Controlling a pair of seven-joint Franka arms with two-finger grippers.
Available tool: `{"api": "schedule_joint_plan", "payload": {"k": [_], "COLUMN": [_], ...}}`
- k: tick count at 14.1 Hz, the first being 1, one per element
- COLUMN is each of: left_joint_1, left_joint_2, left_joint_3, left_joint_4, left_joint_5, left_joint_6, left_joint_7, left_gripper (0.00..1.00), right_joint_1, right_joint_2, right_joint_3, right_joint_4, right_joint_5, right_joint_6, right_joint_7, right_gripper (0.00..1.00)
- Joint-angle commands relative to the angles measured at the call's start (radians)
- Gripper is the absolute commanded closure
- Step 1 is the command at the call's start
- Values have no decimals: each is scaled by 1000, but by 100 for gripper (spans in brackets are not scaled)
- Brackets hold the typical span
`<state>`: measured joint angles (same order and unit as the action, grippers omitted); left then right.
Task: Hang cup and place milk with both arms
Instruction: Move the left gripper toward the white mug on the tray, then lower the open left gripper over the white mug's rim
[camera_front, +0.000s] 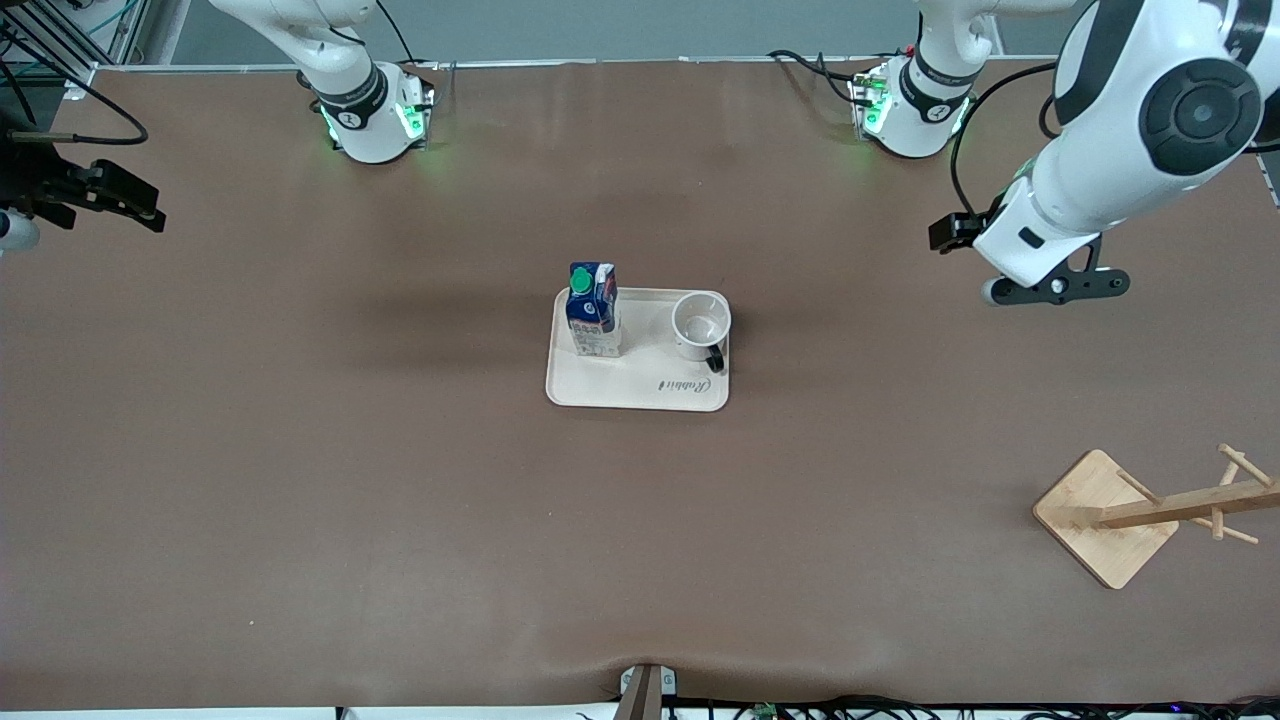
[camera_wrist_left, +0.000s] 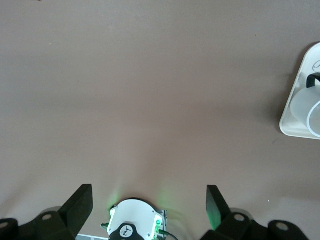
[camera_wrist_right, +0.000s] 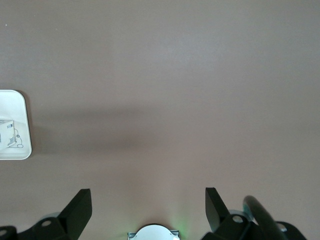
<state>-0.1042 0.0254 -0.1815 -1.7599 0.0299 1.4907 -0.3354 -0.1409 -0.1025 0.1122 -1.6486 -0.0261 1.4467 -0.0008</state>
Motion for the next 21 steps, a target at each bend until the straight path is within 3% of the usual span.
{"api": "schedule_joint_plan", "payload": {"k": [1, 5, 14, 21], "left_joint_1": [-5, -6, -21, -113], "left_joint_2": [-10, 5, 142, 255], "left_joint_3": [-35, -82, -213, -222], "left_joint_4": [-45, -114, -131, -133], "left_joint_5": [7, 5, 7, 18], "left_joint_6": [49, 144, 296, 407], "left_joint_7": [-78, -183, -443, -661], "left_gripper": [0, 0, 0, 0], "right_joint_1": [-23, -23, -23, -23], "right_joint_2": [0, 0, 0, 0], "right_joint_3": [15, 15, 15, 15], "right_joint_4": [7, 7, 7, 7], "right_joint_5": [6, 6, 6, 6], "right_joint_6": [-11, -11, -12, -12], "right_joint_7": [9, 9, 9, 9], "right_gripper": [0, 0, 0, 0]}}
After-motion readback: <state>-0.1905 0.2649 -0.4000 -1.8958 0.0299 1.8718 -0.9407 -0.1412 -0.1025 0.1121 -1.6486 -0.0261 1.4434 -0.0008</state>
